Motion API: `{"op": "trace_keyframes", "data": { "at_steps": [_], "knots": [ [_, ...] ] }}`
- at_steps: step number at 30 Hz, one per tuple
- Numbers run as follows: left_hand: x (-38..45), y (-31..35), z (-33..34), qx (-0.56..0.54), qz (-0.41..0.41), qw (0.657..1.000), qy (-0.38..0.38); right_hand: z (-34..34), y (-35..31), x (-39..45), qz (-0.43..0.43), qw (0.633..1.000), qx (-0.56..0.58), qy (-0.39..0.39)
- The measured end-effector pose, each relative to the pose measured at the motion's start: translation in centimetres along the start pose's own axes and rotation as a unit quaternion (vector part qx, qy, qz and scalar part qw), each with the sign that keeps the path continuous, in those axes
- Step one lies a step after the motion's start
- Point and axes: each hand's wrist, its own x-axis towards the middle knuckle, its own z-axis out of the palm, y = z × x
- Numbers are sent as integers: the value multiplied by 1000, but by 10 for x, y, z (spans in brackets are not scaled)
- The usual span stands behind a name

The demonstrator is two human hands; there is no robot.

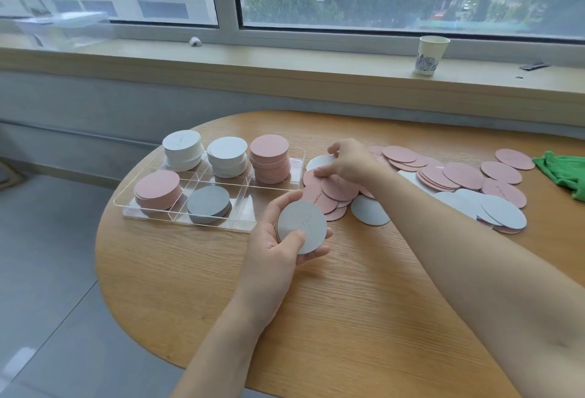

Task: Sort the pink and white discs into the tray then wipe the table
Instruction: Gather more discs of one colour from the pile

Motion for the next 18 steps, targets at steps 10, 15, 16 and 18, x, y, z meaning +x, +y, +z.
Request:
{"op": "trace_keyframes", "data": {
  "at_steps": [10,15,16,18],
  "knots": [
    [-1,2,1,-3,-7,1000,6,-20,11,-30,-38,975,159,148],
    [-4,3,5,-10,-15,1000,4,-50,14,-84,-46,933,295,200],
    [-5,4,7,-13,-15,1000,2,-54,15,-99,-48,924,332,185],
    [-6,3,8,-19,-9,1000,1,-53,15,-128,-51,907,396,130]
  ]
}}
